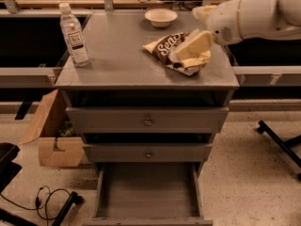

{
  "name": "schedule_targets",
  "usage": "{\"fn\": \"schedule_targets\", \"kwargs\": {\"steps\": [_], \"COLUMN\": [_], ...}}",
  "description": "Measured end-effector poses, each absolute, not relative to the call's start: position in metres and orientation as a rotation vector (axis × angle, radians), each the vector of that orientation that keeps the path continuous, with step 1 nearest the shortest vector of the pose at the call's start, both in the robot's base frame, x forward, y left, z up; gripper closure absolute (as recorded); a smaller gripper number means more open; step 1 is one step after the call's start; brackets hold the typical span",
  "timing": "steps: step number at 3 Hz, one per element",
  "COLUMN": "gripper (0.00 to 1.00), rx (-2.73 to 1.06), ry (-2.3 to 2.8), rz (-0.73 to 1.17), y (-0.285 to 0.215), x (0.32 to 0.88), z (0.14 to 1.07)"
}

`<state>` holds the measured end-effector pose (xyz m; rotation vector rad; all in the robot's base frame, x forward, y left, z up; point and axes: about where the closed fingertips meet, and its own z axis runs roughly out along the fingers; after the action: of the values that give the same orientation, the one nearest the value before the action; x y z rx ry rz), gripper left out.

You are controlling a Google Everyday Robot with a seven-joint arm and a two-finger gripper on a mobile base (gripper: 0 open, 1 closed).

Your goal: Place blue plastic bottle into bottom drawer

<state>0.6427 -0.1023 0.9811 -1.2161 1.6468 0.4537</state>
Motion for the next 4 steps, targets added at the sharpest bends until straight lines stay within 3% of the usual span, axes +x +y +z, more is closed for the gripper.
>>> {"fn": "schedule_targets", "kwargs": {"steps": [1, 2, 3, 4], "gripper": [0.00, 0.00, 0.00, 0.00], "rx": [-1.236, -1.236, -1.221, -1.237], "ry": [1.477, 1.477, 1.402, 1.321], "rz": [0.501, 0.501, 0.586, 0.714], "y": [-0.059, -0.059, -0.018, 0.067], "x": [0.672, 0.672, 0.705, 0.757], "z": [1.004, 1.004, 0.994, 0.975]}}
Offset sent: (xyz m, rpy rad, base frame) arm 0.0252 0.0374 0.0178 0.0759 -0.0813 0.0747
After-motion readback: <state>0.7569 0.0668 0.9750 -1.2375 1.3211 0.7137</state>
